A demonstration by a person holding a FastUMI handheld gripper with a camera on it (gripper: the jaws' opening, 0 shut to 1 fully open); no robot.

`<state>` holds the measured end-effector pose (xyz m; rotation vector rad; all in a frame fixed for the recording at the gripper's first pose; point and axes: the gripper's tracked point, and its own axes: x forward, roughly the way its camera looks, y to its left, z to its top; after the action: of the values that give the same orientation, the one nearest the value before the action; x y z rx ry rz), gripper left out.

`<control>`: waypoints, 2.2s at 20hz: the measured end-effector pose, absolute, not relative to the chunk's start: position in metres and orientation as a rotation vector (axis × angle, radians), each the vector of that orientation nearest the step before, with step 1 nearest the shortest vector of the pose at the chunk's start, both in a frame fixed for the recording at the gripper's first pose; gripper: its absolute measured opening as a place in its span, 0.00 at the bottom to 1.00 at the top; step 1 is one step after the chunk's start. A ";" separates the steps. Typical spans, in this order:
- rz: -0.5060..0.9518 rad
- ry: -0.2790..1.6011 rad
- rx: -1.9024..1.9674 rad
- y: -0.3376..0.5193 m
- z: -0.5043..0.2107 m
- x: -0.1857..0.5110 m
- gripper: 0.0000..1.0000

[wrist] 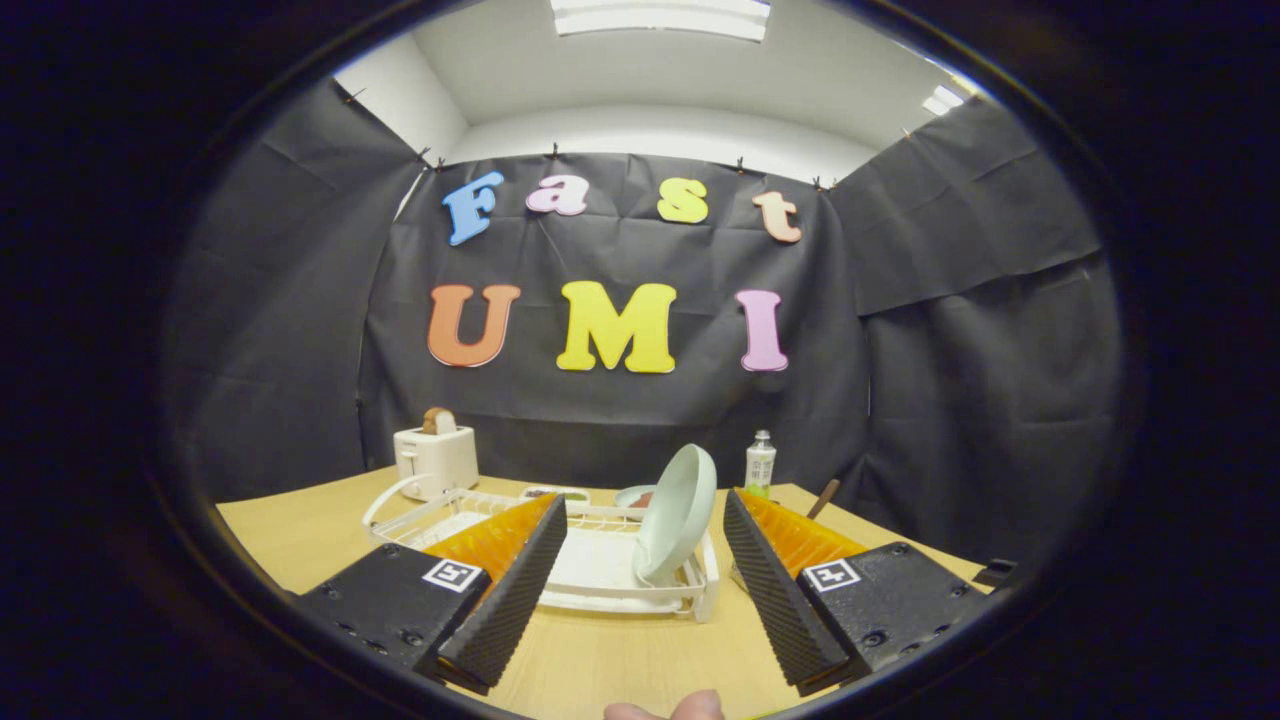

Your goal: Take the plate from the dish rack, then take the spoon from the basket and place it into the plate.

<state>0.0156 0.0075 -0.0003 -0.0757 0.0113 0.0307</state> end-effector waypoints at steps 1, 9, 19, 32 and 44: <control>0.032 0.015 -0.075 0.005 0.004 0.021 1.00; 0.058 0.140 -0.098 -0.026 0.056 0.100 1.00; 0.090 0.559 -0.153 -0.036 0.028 0.209 1.00; 0.043 0.970 -0.043 -0.038 -0.036 0.252 0.96; -0.131 0.945 -0.114 -0.049 -0.026 0.251 0.33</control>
<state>0.2513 -0.0492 -0.0259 -0.1140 0.9445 -0.1314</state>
